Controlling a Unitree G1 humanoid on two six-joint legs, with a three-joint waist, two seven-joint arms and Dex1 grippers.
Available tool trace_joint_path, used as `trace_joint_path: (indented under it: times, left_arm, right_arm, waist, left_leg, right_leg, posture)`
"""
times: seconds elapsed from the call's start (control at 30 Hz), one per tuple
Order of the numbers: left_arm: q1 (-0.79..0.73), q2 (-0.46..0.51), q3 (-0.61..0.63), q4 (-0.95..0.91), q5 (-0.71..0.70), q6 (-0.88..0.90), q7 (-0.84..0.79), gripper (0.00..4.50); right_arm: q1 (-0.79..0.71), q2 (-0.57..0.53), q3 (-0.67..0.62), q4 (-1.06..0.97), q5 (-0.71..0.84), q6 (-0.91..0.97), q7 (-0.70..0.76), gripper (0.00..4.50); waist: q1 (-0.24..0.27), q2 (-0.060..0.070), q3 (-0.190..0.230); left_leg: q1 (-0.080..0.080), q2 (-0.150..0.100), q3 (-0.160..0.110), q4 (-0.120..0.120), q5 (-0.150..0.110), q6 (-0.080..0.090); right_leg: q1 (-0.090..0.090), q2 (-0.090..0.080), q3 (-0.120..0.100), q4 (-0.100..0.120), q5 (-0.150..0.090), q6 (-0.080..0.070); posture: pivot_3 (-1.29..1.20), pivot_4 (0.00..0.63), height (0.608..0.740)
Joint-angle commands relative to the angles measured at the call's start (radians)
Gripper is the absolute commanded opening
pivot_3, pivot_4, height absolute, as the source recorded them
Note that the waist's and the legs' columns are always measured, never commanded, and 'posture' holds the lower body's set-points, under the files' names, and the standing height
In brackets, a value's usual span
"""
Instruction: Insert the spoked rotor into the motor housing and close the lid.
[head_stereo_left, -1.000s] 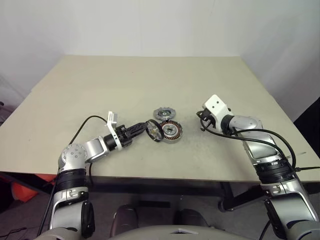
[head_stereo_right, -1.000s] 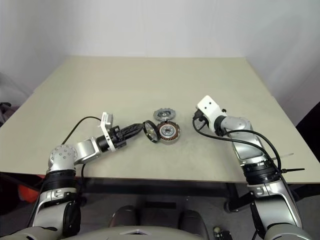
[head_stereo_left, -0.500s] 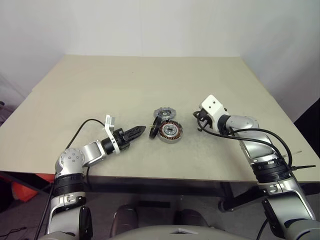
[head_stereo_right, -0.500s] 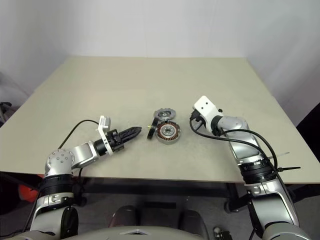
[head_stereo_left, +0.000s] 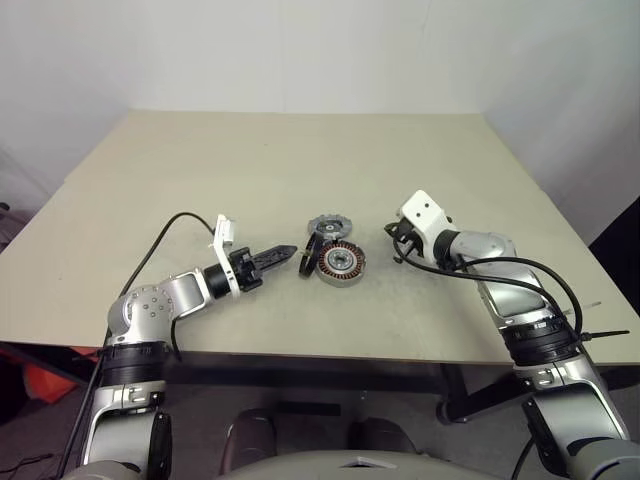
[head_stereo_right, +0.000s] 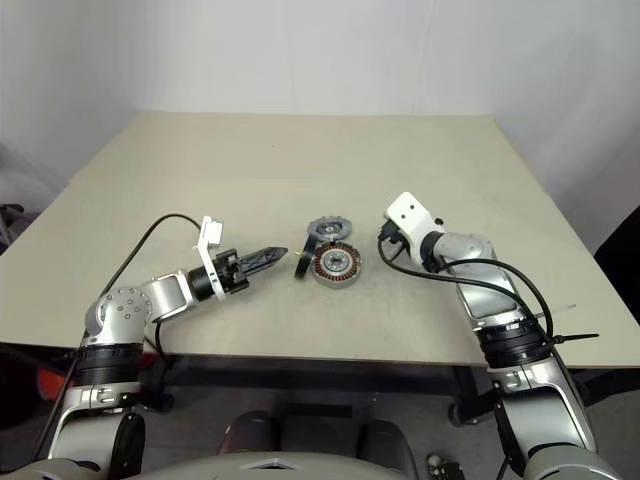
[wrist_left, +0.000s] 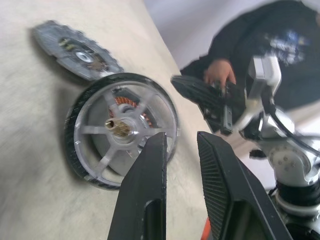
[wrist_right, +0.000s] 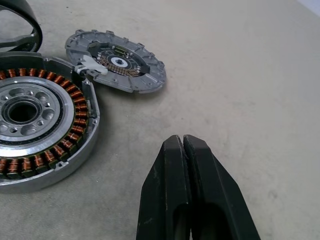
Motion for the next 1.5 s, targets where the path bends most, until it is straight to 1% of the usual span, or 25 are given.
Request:
trace_joint_path:
  times: [0.03,0.27,0.3,0.33,0.4,0.93,1.03,1.2,1.5]
  left_arm:
    - [-0.048,0.026,-0.047,-0.052,0.045,-0.028,-0.024,1.02]
    - [-0.057,0.056,-0.137,-0.093,0.122,-0.087,-0.078,1.02]
    - [-0.061,0.056,-0.147,-0.088,0.14,-0.098,-0.074,1.39]
    - [-0.063,0.055,-0.152,-0.083,0.155,-0.104,-0.066,1.6]
    - [-0.065,0.056,-0.159,-0.078,0.173,-0.112,-0.064,2.17]
    - [-0.044,0.033,-0.235,-0.089,0.242,-0.162,-0.111,2.17]
    - [-0.046,0.028,-0.23,-0.068,0.254,-0.167,-0.103,1.6]
    - [-0.045,0.028,-0.221,-0.058,0.266,-0.173,-0.105,0.01]
    - [-0.023,0.035,-0.21,-0.066,0.267,-0.181,-0.119,0.01]
  right_arm:
    - [-0.023,0.001,-0.007,-0.022,0.0,-0.02,-0.003,0.0]
    - [-0.016,0.007,-0.007,-0.029,0.001,-0.017,-0.011,0.0]
    - [-0.015,0.008,-0.008,-0.029,0.001,-0.018,-0.012,0.0]
    - [-0.013,0.009,-0.009,-0.03,0.001,-0.018,-0.014,0.0]
    - [-0.011,0.009,-0.011,-0.03,0.0,-0.019,-0.015,0.0]
    - [-0.008,0.008,-0.009,-0.031,-0.002,-0.027,-0.018,0.0]
    - [-0.006,0.008,-0.01,-0.032,-0.004,-0.028,-0.019,0.0]
    - [-0.005,0.009,-0.01,-0.029,-0.005,-0.031,-0.021,0.0]
    - [-0.01,0.012,-0.004,-0.021,-0.008,-0.038,-0.022,0.0]
  waist:
    - [0.0,0.0,0.0]
    - [0.0,0.0,0.0]
    - [0.0,0.0,0.0]
    - [0.0,0.0,0.0]
    - [0.0,0.0,0.0]
    - [0.0,0.0,0.0]
    - [0.0,0.0,0.0]
    - [0.0,0.0,0.0]
    - [0.0,0.0,0.0]
  left_leg:
    - [0.0,0.0,0.0,0.0,0.0,0.0]
    - [0.0,0.0,0.0,0.0,0.0,0.0]
    - [0.0,0.0,0.0,0.0,0.0,0.0]
    - [0.0,0.0,0.0,0.0,0.0,0.0]
    - [0.0,0.0,0.0,0.0,0.0,0.0]
    - [0.0,0.0,0.0,0.0,0.0,0.0]
    - [0.0,0.0,0.0,0.0,0.0,0.0]
    - [0.0,0.0,0.0,0.0,0.0,0.0]
    - [0.0,0.0,0.0,0.0,0.0,0.0]
  right_leg:
    - [0.0,0.0,0.0,0.0,0.0,0.0]
    - [0.0,0.0,0.0,0.0,0.002,-0.004]
    - [0.0,0.0,0.0,0.0,0.002,-0.004]
    - [0.0,0.0,0.0,0.0,0.002,-0.004]
    - [0.0,0.0,0.0,0.0,0.002,-0.004]
    - [0.0,0.0,0.0,0.0,0.002,-0.004]
    - [0.0,0.0,0.0,0.0,0.002,-0.004]
    - [0.0,0.0,0.0,0.0,0.002,-0.004]
    - [0.0,0.0,0.0,0.0,0.002,-0.004]
  posture:
    - [0.0,0.0,0.74]
    - [0.0,0.0,0.74]
    - [0.0,0.0,0.74]
    - [0.0,0.0,0.74]
    - [0.0,0.0,0.74]
    - [0.0,0.0,0.74]
    - [0.0,0.0,0.74]
    - [0.0,0.0,0.74]
    - [0.0,0.0,0.74]
